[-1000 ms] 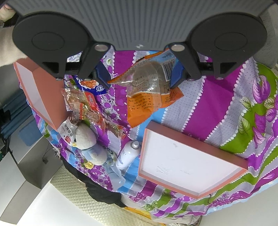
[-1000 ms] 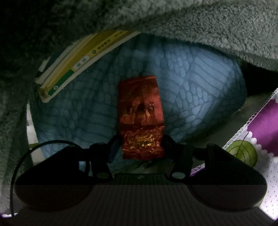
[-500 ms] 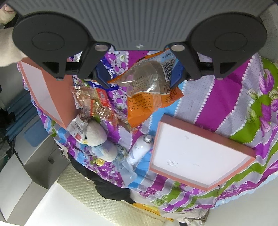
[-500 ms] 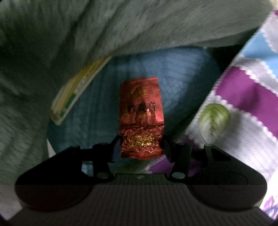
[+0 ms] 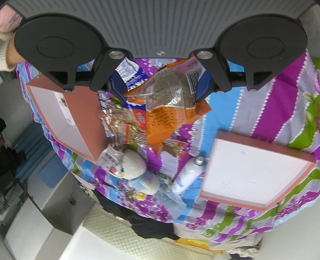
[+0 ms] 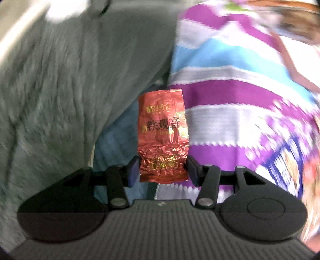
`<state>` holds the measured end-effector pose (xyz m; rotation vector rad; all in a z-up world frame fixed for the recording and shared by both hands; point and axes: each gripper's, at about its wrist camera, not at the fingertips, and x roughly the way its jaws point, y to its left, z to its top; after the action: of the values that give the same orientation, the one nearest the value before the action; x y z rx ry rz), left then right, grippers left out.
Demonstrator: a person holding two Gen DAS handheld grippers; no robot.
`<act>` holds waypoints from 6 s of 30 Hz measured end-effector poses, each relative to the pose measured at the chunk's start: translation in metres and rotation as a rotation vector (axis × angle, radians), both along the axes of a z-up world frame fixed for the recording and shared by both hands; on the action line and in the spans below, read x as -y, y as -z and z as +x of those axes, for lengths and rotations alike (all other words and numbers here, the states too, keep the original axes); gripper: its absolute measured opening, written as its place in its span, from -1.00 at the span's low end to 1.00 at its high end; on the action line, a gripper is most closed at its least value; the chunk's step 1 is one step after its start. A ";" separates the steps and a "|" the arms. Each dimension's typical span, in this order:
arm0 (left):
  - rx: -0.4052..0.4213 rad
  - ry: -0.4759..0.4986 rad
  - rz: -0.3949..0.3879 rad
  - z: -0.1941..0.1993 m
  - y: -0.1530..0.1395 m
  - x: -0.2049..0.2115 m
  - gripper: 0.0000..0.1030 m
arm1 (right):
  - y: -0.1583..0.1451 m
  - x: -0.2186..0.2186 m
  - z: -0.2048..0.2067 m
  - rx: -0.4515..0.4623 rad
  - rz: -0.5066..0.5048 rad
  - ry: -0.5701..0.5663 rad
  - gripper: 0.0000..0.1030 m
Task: Organize snacks
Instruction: 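Carry the red tea packet and orange bag over the pink box with both tools, then open both tools to drop the orange bag and red tea packet into the box, then withdraw both tools from the box back toward the snack pile, then grasp the blue spicy-cabbage snack bag with the right tool while the left tool reaches into the pile, then grasp the brown meat-strip packet with the left tool while the right tool holds the blue bag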
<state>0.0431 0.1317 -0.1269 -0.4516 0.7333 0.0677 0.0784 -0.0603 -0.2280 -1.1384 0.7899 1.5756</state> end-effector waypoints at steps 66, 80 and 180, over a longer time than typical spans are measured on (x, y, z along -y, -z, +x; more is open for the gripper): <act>-0.128 0.555 0.084 0.330 -0.035 0.256 0.77 | -0.087 0.281 0.229 0.076 0.459 1.826 0.66; 0.086 0.518 0.211 0.242 -0.091 0.226 0.78 | -0.139 0.251 0.166 0.178 0.668 1.733 0.64; -0.202 0.306 0.215 0.351 0.150 0.059 0.06 | 0.022 0.049 0.104 -0.009 0.355 1.128 0.02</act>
<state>0.3937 0.0729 -0.2766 -0.1243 0.9757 -0.0953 0.1824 -0.1089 -0.2501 -0.2771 0.8766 0.7024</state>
